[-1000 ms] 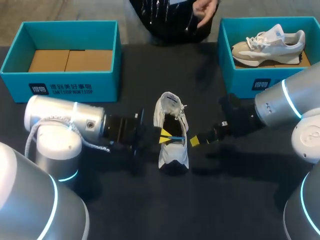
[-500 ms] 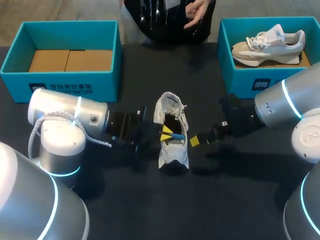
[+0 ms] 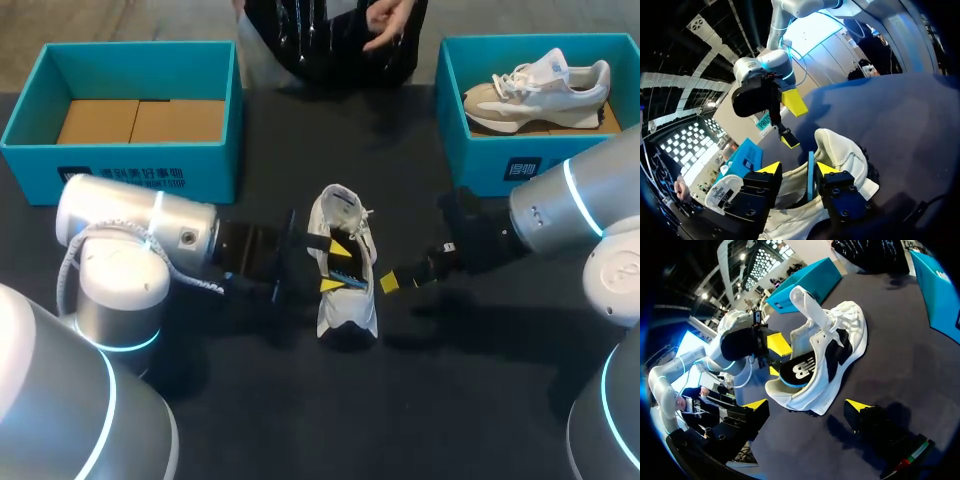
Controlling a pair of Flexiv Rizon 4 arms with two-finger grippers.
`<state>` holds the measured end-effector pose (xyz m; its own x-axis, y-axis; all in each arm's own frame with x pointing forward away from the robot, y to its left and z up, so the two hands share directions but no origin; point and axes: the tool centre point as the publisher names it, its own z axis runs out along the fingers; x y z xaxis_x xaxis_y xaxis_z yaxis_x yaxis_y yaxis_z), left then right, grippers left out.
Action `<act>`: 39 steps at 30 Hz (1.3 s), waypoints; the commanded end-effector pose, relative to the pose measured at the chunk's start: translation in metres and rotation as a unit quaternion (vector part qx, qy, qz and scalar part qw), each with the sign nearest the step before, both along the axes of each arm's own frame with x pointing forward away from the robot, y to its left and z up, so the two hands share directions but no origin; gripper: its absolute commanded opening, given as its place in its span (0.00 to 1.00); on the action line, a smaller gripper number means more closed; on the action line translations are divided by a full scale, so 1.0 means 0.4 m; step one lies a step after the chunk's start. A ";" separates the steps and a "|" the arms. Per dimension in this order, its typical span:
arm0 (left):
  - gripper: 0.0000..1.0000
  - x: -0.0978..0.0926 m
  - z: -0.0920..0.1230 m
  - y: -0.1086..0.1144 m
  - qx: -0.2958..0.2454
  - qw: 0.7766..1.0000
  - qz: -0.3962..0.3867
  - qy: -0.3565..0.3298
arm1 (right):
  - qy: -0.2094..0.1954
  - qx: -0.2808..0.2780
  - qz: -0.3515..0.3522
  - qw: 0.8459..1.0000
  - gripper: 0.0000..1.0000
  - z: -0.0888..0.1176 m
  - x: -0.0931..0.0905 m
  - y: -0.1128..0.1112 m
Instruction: Take the shoe out of the shoebox, open the shoe tongue, remove and reinsert the insole, then place the shoe into the shoebox
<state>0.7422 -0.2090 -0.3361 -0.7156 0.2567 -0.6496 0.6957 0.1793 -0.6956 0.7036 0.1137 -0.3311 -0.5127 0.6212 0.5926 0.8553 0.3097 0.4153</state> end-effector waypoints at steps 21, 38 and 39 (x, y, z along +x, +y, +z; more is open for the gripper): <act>0.00 -0.006 -0.024 -0.003 0.025 0.999 -0.004 0.021 | 0.001 -0.002 -0.001 1.000 1.00 0.001 -0.001 0.003; 0.70 -0.011 0.047 0.018 -0.002 1.000 -0.001 0.003 | 0.001 -0.002 -0.001 1.000 1.00 0.001 -0.001 0.003; 0.63 -0.010 0.049 0.019 -0.002 1.000 0.000 0.003 | 0.001 -0.002 -0.001 1.000 1.00 0.001 -0.001 0.003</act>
<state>0.7401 -0.2058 -0.3195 -0.7199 0.2537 -0.6461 0.6910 0.1742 -0.7015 0.7036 0.1137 -0.3311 -0.5127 0.6213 0.5926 0.8554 0.3097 0.4153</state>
